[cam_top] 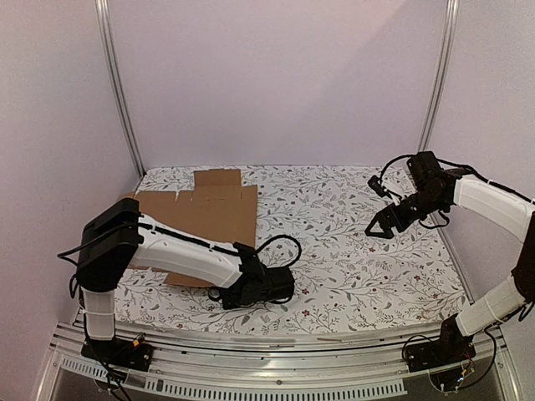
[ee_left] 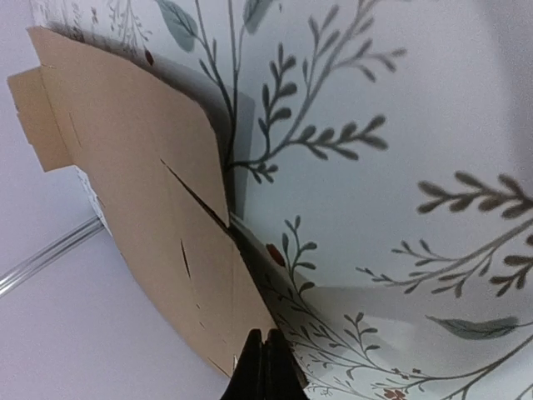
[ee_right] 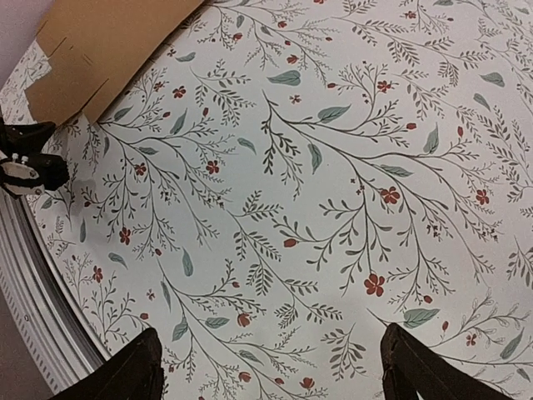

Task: Fold the paper box

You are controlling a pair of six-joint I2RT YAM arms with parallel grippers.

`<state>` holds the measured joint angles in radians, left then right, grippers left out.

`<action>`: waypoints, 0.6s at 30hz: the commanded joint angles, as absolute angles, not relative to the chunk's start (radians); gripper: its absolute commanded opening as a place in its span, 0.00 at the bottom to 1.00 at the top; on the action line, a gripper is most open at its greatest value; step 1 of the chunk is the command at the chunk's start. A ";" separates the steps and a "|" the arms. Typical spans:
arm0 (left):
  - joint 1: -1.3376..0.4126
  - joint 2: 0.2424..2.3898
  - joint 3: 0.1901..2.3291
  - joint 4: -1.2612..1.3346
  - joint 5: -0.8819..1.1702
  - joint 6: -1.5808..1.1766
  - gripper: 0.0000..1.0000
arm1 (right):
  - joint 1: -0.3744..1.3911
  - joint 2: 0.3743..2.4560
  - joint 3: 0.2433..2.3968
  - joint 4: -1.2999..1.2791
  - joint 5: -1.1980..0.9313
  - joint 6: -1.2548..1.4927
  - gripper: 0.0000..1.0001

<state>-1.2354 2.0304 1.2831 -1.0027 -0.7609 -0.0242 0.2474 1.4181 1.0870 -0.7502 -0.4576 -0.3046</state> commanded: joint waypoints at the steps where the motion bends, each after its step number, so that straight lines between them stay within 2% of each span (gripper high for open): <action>1: -1.285 2.059 1.415 -0.970 -0.758 -0.002 0.00 | 0.197 1.393 1.083 -0.739 -0.469 -0.307 0.89; 7: -1.298 2.098 1.550 -0.999 -0.699 0.022 0.01 | 0.145 1.375 1.082 -0.741 -0.496 -0.298 0.89; 11: -1.298 2.047 1.450 -1.110 -0.674 0.024 0.51 | 0.134 1.373 1.079 -0.742 -0.505 -0.297 0.89; 13: -1.297 2.002 1.360 -1.150 -0.667 0.013 0.84 | 0.133 1.374 1.082 -0.742 -0.509 -0.301 0.89; 14: -1.296 1.984 1.324 -1.156 -0.685 0.006 0.87 | 0.133 1.377 1.083 -0.744 -0.510 -0.302 0.89; 16: -1.283 1.957 1.272 -1.159 -0.733 -0.017 0.88 | 0.133 1.381 1.085 -0.744 -0.511 -0.304 0.89; 18: -1.256 1.940 1.234 -1.144 -0.779 -0.043 0.83 | 0.133 1.390 1.087 -0.746 -0.514 -0.304 0.89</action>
<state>-1.2850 2.0060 1.2919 -1.1061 -0.7143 0.0017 0.1379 1.3941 1.0870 -0.7475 -0.4938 -0.3008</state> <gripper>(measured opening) 0.868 0.892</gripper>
